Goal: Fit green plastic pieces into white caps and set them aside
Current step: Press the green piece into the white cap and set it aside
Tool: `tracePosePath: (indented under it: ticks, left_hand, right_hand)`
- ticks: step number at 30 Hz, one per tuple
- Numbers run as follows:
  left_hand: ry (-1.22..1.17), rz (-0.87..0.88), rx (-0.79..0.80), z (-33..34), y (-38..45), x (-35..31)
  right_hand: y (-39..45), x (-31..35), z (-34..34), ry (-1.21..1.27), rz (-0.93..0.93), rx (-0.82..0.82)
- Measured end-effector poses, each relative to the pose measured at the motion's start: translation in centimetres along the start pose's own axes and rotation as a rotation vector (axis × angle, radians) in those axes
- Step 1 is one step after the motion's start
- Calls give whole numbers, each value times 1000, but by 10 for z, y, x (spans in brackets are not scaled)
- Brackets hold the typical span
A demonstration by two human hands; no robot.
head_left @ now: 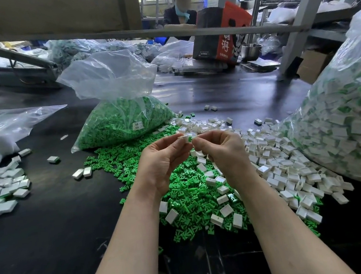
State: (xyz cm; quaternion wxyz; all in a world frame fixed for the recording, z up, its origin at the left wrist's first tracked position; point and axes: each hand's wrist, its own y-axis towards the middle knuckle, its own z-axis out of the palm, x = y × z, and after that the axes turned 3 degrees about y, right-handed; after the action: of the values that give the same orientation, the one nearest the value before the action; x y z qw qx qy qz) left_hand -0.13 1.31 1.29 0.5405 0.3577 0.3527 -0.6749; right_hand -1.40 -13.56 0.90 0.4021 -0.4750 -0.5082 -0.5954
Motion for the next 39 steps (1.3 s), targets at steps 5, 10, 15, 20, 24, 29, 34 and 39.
tracePosePath:
  ticks: [5,10,15,20,24,29,34,39]
  left_hand:
    - [136,71,-19,-1,0,1]
    - [250,125,-12,-2,2,3]
    - [318,141,9,-6,3,3]
    - [369,145,20,-7,3,4]
    - [407,150,20,-8,4,4]
    - [537,125,32,-11,5,4]
    - [871,81,160,-16,2,0]
    - [866,60,282,-14,-2,0]
  right_hand:
    - [0,1,-2,-147,-42,13]
    - [0,0,-2,-203,-41,25]
    - [-1,2,-3,-178,-10,52]
    - [-3,3,-5,-177,-17,77]
    - [-2,1,-4,-164,21,85]
    - [-2,1,-6,-217,11,143]
    - [1,-1,-7,-293,3,163]
    - [1,-3,-8,-280,40,190]
